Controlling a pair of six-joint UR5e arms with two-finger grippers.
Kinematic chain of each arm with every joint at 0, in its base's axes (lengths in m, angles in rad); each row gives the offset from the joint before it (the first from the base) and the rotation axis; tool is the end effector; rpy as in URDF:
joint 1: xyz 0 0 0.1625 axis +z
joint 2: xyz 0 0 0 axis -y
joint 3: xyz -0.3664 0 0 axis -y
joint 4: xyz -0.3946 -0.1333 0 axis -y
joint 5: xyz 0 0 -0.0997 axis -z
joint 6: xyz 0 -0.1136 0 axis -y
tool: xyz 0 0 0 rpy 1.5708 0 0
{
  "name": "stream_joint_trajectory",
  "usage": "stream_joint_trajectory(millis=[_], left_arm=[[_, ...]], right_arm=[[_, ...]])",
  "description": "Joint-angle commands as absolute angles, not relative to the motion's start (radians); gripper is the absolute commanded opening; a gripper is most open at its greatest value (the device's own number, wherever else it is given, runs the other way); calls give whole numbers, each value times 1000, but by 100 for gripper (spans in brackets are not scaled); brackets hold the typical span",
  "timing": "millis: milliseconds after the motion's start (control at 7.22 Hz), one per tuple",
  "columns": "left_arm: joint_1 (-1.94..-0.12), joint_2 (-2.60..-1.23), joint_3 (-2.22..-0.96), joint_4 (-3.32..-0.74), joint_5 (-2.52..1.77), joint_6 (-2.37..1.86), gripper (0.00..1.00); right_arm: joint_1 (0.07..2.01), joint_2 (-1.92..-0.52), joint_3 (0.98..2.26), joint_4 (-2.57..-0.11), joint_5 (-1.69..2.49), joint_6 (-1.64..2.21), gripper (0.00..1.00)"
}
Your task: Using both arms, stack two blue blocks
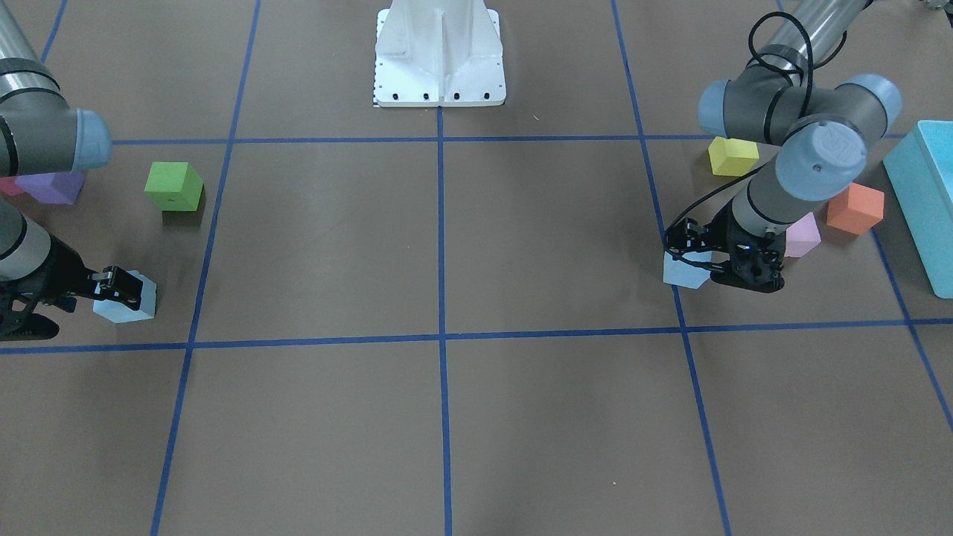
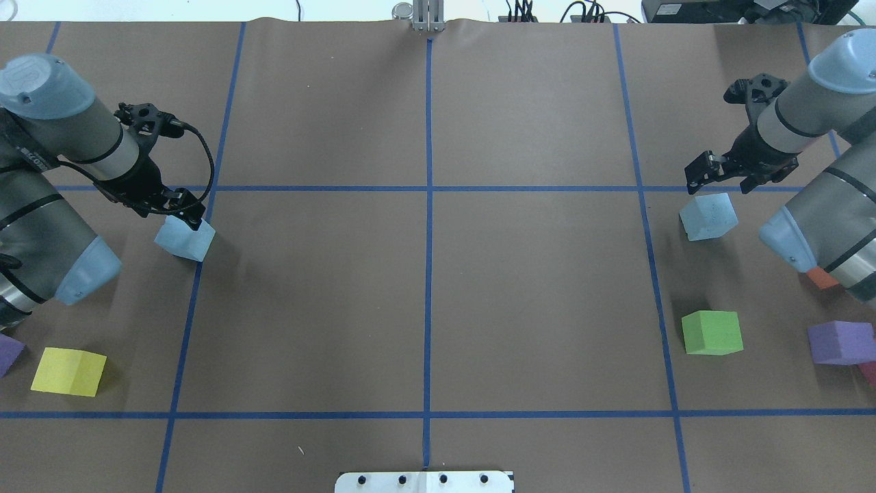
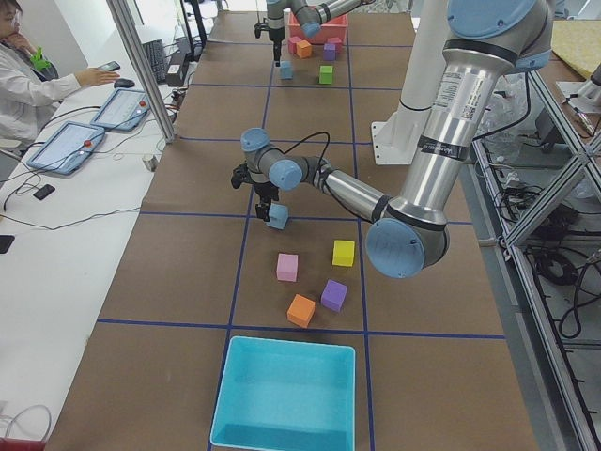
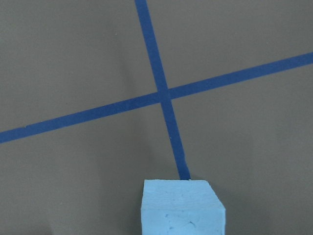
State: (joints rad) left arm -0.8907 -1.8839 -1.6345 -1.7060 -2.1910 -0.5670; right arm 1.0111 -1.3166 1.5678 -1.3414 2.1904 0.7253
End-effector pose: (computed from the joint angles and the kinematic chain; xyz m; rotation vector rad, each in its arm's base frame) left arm 0.3325 -0.5181 0.3976 0.0481 0.7831 0.2660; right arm -0.2644 -0.5489 0.4550 0.0083 -0.7642 0.0086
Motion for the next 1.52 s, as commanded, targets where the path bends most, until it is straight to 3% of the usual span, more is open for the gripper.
stream_joint_trajectory(millis=[0, 1385], left_arm=[[-890, -1884, -1632, -1709, -2191, -568, 98], [-887, -1884, -1634, -1709, -2189, -590, 98]], right_arm=[[971, -1324, 1568, -1309, 2149, 756, 100], [983, -1391, 1589, -1255, 2158, 634, 99]])
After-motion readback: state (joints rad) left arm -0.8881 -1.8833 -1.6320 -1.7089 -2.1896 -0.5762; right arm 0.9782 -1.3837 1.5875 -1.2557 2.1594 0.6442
